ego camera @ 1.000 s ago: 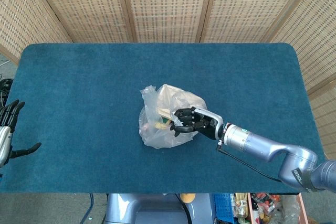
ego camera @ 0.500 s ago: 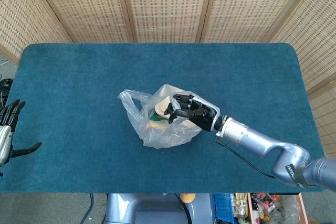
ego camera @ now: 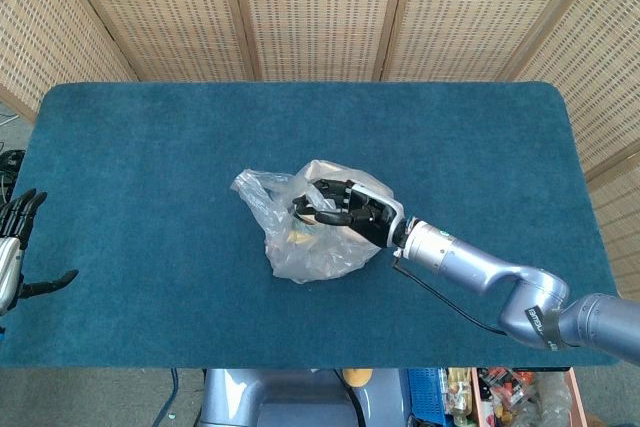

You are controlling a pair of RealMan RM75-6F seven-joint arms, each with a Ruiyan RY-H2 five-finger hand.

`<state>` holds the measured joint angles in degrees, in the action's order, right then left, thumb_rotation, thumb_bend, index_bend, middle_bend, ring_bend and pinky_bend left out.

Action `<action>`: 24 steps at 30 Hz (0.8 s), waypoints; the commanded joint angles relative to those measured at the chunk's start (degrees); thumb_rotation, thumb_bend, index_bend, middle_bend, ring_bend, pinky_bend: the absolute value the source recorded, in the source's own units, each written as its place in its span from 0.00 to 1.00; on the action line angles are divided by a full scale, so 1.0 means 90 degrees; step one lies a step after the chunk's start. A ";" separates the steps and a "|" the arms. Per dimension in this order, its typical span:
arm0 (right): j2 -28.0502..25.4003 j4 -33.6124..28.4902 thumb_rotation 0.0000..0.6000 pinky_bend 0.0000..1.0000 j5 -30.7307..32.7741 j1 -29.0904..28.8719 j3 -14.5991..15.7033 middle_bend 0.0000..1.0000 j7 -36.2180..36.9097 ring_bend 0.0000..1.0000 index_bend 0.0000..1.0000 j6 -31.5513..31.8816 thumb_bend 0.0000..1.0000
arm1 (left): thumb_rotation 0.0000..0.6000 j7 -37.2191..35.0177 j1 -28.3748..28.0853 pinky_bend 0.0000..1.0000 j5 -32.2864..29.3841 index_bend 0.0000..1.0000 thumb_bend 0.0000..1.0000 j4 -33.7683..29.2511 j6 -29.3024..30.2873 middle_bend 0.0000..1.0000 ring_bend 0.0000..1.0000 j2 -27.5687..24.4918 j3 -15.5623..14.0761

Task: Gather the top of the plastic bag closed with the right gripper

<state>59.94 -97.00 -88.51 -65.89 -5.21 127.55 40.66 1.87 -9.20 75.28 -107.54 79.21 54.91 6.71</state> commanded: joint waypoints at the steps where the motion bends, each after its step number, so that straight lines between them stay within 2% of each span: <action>1: 0.0003 -0.0077 1.00 0.05 0.0040 -0.0093 -0.0104 0.33 -0.0147 0.06 0.39 -0.0177 0.00 | 1.00 0.0000 -0.0003 0.00 -0.0001 0.00 0.16 0.0002 -0.0003 0.00 0.00 -0.0002 -0.0001; 4: 0.0043 -0.0152 1.00 0.05 0.0098 -0.0123 -0.0207 0.34 -0.0191 0.12 0.40 -0.0254 0.00 | 1.00 0.0002 -0.0007 0.00 -0.0019 0.00 0.16 0.0004 -0.0009 0.00 0.00 -0.0002 0.0002; 8: 0.0098 -0.0146 1.00 0.16 -0.0053 -0.0116 -0.0268 0.47 -0.0105 0.27 0.46 -0.0207 0.00 | 1.00 -0.0008 -0.0015 0.00 -0.0049 0.00 0.16 0.0023 -0.0027 0.00 0.00 0.0001 0.0006; 15: 0.0098 -0.0010 1.00 0.20 -0.0415 -0.0120 -0.0214 0.58 0.0182 0.34 0.58 -0.0081 0.00 | 1.00 -0.0012 -0.0037 0.00 -0.0104 0.00 0.16 0.0048 -0.0061 0.00 0.00 0.0010 0.0021; 24: -0.0025 0.0263 1.00 0.28 -0.1163 -0.0181 0.0184 0.70 0.0639 0.44 0.69 0.0242 0.00 | 1.00 0.0085 -0.0113 0.00 -0.0170 0.00 0.17 0.0111 -0.0146 0.00 0.00 0.0083 0.0040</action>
<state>60.22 -95.15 -98.01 -67.35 -4.36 132.74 42.23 2.59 -10.12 73.69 -106.61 77.97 55.59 7.04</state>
